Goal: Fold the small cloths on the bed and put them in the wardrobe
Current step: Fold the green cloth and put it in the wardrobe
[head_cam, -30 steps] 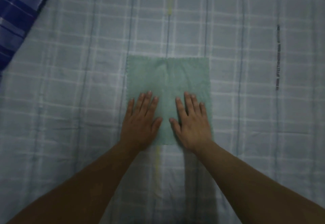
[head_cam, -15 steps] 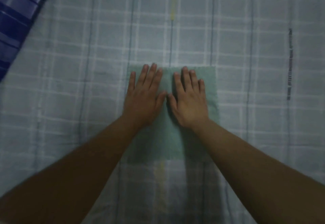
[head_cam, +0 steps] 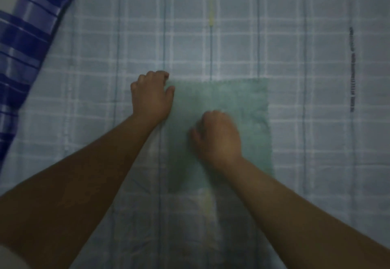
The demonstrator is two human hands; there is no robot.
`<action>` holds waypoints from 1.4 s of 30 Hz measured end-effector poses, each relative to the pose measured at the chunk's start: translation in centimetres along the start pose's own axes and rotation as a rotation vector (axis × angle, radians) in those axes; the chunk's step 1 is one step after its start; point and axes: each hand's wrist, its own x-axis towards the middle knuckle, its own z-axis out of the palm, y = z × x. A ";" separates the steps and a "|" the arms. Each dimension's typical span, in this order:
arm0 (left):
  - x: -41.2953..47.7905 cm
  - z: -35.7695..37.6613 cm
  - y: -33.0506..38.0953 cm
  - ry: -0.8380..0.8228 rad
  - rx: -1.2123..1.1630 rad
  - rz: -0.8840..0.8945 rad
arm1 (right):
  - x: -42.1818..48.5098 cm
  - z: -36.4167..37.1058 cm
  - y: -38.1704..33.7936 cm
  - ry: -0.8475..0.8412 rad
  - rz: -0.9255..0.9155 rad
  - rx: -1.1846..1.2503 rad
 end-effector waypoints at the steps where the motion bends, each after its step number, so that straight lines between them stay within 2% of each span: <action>1: 0.5 -0.4 0.1 -0.018 -0.064 -0.073 | -1.6 0.9 -1.6 -0.128 0.024 0.044; 3: 1.1 -0.9 0.1 -0.053 -0.215 -0.173 | -4.6 3.2 -4.0 -0.363 0.075 0.091; 6: 1.6 -1.2 0.0 -0.106 -0.253 -0.162 | -7.1 5.7 -5.5 -0.476 0.118 0.079; 10: 1.9 -1.2 -0.5 -0.199 -0.209 -0.142 | -7.7 6.1 -6.0 -0.440 0.116 0.090; 14: 1.6 -2.0 -0.1 -0.154 -0.270 -0.235 | -8.7 5.2 -6.1 -0.417 0.156 0.153; 20: 2.1 -4.4 1.9 -0.136 -0.394 -0.262 | -10.2 3.6 -4.9 -0.401 0.094 0.166; 25: 3.9 -5.6 6.5 -0.204 -0.496 -0.240 | -10.9 -0.6 -1.3 -0.193 0.231 0.129; 29: 4.6 -5.3 11.4 -0.327 -0.521 -0.167 | -11.2 -1.9 2.6 -0.180 0.441 0.242; 34: 4.4 -4.2 16.4 -0.457 -0.478 -0.073 | -11.6 -3.1 7.2 -0.154 0.578 0.326; 42: 4.9 -0.5 20.1 -0.433 -0.258 0.134 | -12.1 -3.0 12.1 -0.149 0.651 0.283</action>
